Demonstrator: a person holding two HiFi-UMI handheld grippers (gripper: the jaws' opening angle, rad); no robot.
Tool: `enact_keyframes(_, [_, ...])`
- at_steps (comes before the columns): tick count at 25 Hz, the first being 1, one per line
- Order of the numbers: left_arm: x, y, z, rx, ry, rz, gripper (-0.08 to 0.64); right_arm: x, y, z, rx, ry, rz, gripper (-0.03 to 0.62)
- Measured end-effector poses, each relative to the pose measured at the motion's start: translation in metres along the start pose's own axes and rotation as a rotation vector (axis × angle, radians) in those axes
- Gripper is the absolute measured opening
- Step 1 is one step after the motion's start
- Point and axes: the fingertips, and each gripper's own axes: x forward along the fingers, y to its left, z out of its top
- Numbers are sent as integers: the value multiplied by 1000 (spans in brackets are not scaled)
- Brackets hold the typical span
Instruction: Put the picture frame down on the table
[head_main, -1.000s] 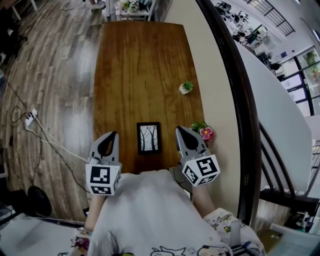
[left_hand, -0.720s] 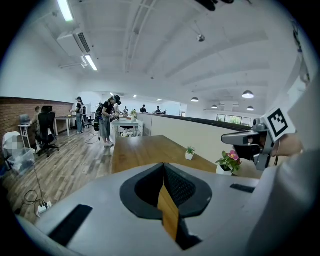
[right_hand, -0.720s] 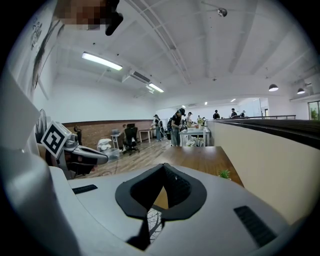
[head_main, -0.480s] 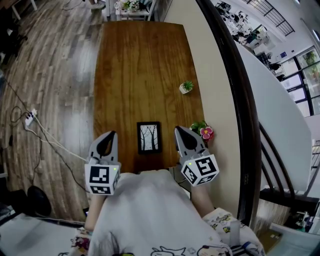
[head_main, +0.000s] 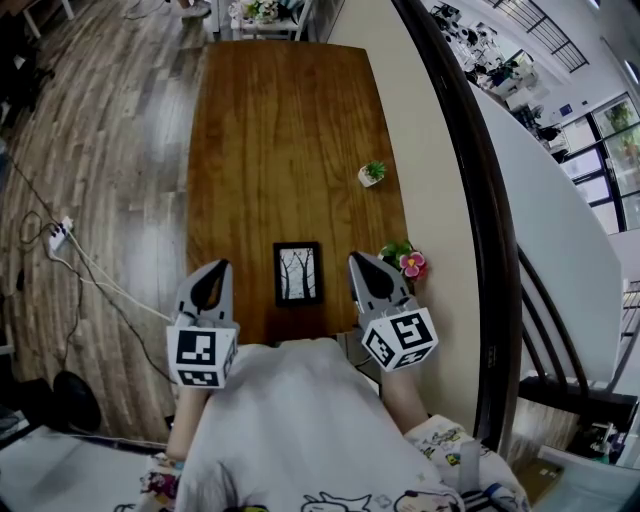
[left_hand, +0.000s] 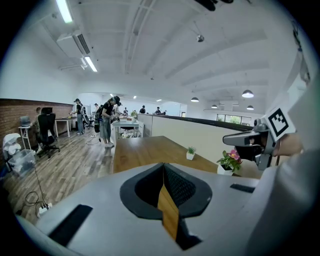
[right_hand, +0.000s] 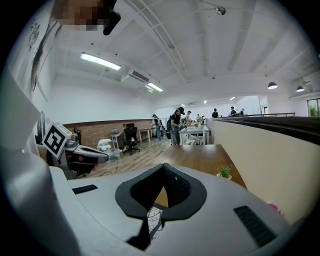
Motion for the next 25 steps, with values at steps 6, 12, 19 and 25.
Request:
enact_keyframes(6, [0,1,-1,-4,-1,3,5,0,1,-2,7,4,0,-2])
enact_keyframes(12, [-2,2,-1,-4,0,4,5,-3,1,-5,8,8,-8,-2])
enact_keyframes(19, [-2,0,-4,-4,7,1,5,-3,1,-9,24,15,-11,-2])
enact_keyframes(25, [-2,-1,-7,-4,15,-2,5,-4,0,-15,44,27,-12,-2])
